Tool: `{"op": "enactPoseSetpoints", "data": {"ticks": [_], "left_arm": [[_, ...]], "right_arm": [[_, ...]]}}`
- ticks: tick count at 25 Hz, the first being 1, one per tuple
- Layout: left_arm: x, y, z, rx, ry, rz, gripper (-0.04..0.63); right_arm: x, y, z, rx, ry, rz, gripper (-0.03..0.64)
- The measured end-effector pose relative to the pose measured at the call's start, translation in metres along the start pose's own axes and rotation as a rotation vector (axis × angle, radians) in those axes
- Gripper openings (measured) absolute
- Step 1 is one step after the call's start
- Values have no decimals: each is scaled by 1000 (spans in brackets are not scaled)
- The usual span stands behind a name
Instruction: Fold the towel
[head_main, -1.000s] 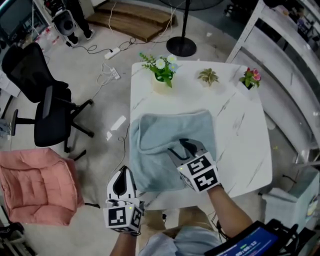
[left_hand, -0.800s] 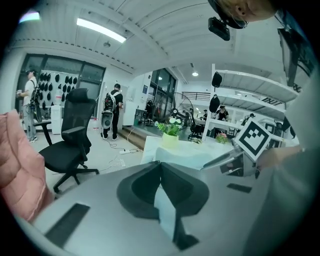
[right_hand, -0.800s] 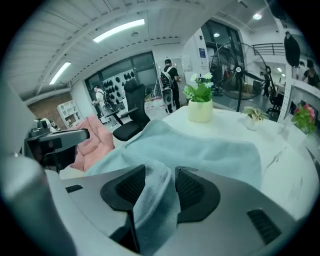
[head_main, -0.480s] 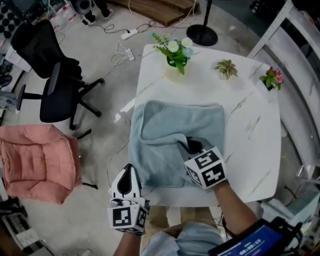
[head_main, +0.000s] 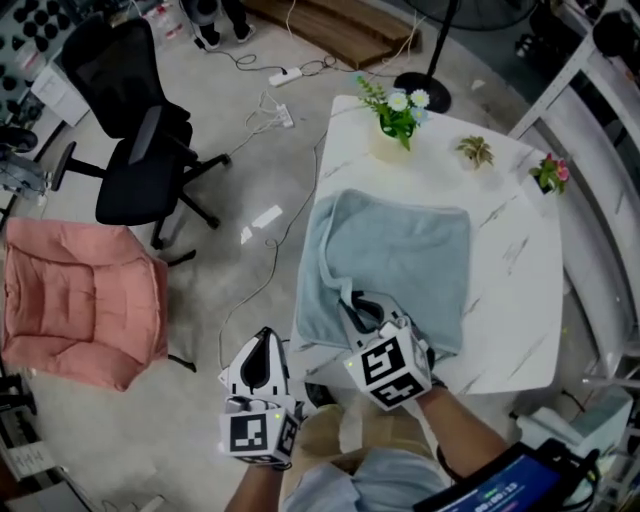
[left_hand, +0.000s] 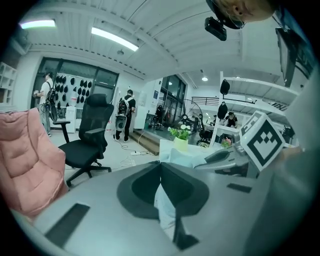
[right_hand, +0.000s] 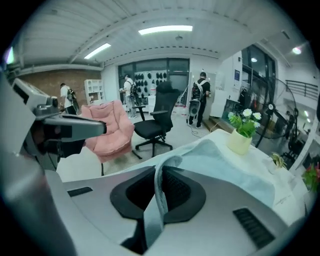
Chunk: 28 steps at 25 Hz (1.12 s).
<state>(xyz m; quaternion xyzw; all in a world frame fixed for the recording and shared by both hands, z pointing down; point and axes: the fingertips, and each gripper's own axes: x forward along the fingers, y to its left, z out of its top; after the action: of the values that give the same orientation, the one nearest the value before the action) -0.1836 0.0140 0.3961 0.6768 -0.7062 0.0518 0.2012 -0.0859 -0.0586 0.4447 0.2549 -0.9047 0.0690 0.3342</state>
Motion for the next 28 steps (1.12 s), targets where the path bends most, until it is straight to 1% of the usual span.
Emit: {"op": "enactPoseSetpoints", "data": {"ticks": [3, 6, 7, 9, 13, 15, 16, 17, 20, 22, 24, 28], "left_arm": [[-18, 16, -8, -7, -2, 1, 8], [-31, 28, -19, -15, 8, 1, 8], [-34, 31, -24, -16, 11, -1, 8], [-40, 36, -32, -22, 22, -1, 8], [-43, 43, -38, -37, 28, -2, 8], [-42, 43, -40, -40, 18, -17, 8], [-42, 41, -40, -41, 15, -24, 8], [-43, 39, -38, -41, 12, -32, 8], [-48, 29, -24, -44, -8, -60, 8], [-50, 20, -10, -42, -30, -90, 8], [-49, 8, 4, -29, -56, -129, 8], [-40, -18, 27, 10, -99, -182, 8]], "right_arm": [[11, 40, -8, -95, 26, 30, 51], [27, 68, -29, -151, 73, 60, 67], [32, 75, -37, -160, 90, 74, 79], [39, 85, -47, -166, 109, 97, 134], [48, 91, -43, -159, 88, 124, 126], [51, 93, -39, -163, 91, 144, 141], [50, 93, -37, -150, 90, 156, 171], [46, 94, -33, -119, 83, 167, 192], [23, 93, -12, -25, 42, 175, 195], [7, 86, 8, -14, 15, 158, 195], [-7, 72, 26, -24, -9, 123, 195], [-30, 24, 57, -73, -55, 41, 195]]}}
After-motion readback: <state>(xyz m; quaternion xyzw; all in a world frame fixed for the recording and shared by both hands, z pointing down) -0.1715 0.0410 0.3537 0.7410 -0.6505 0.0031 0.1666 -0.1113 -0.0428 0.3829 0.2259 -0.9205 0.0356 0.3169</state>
